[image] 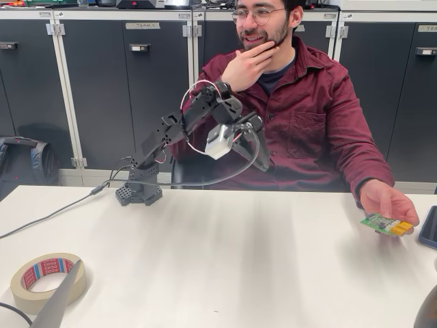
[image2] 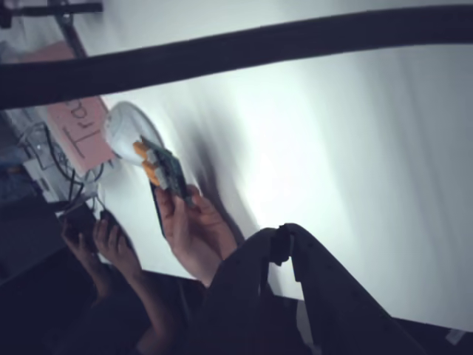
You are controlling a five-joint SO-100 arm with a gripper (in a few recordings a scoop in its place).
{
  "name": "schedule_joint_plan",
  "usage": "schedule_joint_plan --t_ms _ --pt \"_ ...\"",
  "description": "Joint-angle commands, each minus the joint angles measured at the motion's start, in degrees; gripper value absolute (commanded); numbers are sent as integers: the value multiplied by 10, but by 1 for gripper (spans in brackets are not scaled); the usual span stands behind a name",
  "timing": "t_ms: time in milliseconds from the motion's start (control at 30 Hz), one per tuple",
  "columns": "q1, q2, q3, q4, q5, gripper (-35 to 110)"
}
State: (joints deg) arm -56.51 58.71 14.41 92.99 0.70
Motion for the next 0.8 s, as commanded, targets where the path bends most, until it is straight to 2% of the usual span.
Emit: schedule_joint_plan --t_ms 0,100,200,367,567,767 --pt "49 145 276 -197 6 -5" --pt "83 237 482 -332 -2 -5" --pt "100 342 650 -393 -14 -5" --pt "127 456 784 -409 -21 -5" --pt "149 504 954 -492 -33 -5" --pt "157 483 1012 -464 -47 -5"
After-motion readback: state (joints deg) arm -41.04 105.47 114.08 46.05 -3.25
